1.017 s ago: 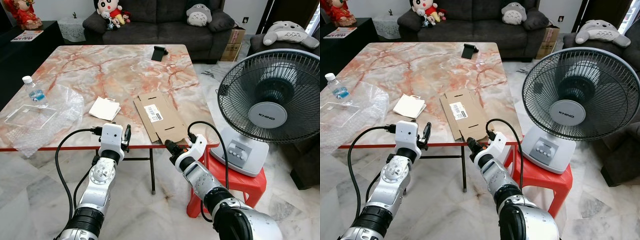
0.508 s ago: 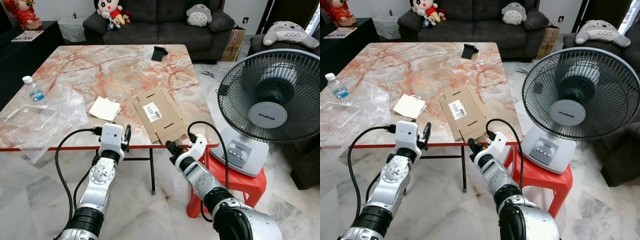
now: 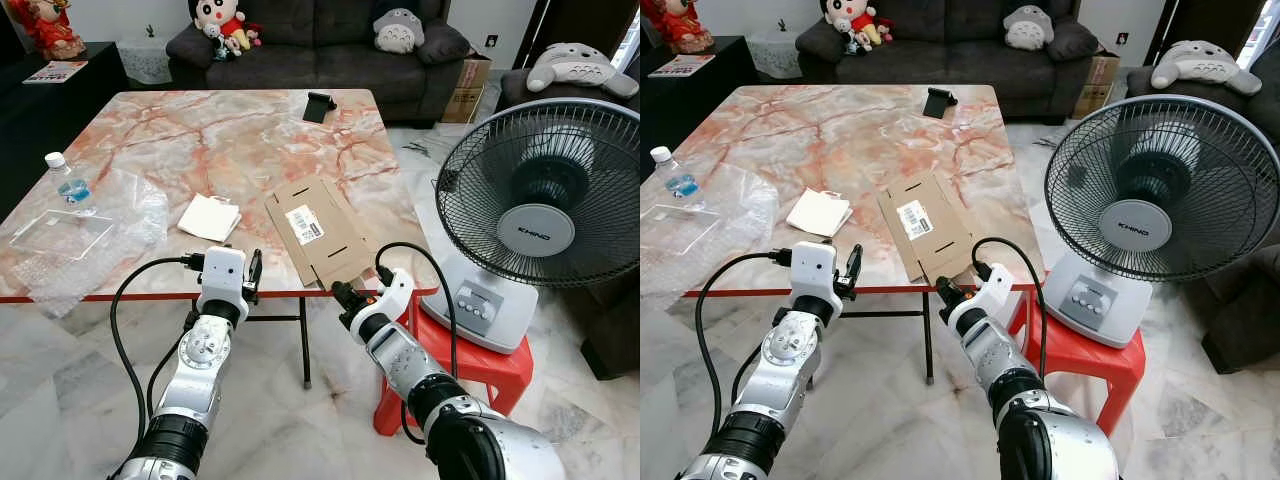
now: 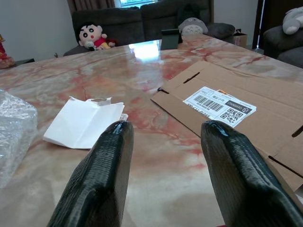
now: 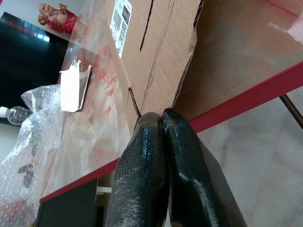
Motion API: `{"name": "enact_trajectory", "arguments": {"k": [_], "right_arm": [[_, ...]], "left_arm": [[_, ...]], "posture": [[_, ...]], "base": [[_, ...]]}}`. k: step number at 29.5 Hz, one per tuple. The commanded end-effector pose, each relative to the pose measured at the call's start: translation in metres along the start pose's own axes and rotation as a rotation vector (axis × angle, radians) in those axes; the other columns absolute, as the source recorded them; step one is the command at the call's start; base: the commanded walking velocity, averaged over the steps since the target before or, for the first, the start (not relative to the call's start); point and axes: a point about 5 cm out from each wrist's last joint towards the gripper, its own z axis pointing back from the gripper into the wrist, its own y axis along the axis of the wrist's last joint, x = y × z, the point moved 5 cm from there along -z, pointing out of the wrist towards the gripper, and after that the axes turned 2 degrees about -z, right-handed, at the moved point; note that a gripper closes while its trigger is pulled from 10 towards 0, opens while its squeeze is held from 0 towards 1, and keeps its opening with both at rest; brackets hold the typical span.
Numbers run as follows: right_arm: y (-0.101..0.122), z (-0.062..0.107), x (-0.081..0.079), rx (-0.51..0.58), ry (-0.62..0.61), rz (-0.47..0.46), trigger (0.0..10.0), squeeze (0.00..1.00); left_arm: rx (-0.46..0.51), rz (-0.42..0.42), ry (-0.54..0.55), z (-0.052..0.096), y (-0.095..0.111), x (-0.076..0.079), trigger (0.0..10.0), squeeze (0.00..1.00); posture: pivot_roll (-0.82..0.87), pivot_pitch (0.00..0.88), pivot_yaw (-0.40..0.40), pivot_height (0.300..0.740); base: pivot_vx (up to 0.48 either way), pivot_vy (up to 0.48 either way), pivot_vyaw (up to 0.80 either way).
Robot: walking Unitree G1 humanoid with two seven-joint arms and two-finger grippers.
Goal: Picking trash to rubbish bin
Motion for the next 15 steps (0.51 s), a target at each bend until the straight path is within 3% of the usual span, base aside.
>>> {"name": "enact_trajectory", "arguments": {"k": [1, 14, 15], "right_arm": [[-0.047, -0.017, -0.059, -0.089, 0.122, -0.051, 0.0, 0.00], [-0.047, -0.017, -0.058, -0.087, 0.121, -0.050, 0.0, 0.00], [-0.016, -0.010, -0.042, 0.033, 0.150, 0.046, 10.0, 0.00]], "left_arm": [[-0.004, -0.002, -0.001, 0.000, 0.000, -0.001, 10.0, 0.00], [-0.003, -0.001, -0.002, 0.000, 0.001, -0.001, 10.0, 0.00], [-0.006, 0.012, -0.022, -0.001, -0.001, 0.006, 10.0, 0.00]], "posture": [[0.11, 0.000, 0.004, 0.740], [0.11, 0.000, 0.004, 0.740], [0.02, 0.000, 0.027, 0.740]], "base": [[0.000, 0.000, 0.00], [0.000, 0.000, 0.00], [0.000, 0.000, 0.00]]}}
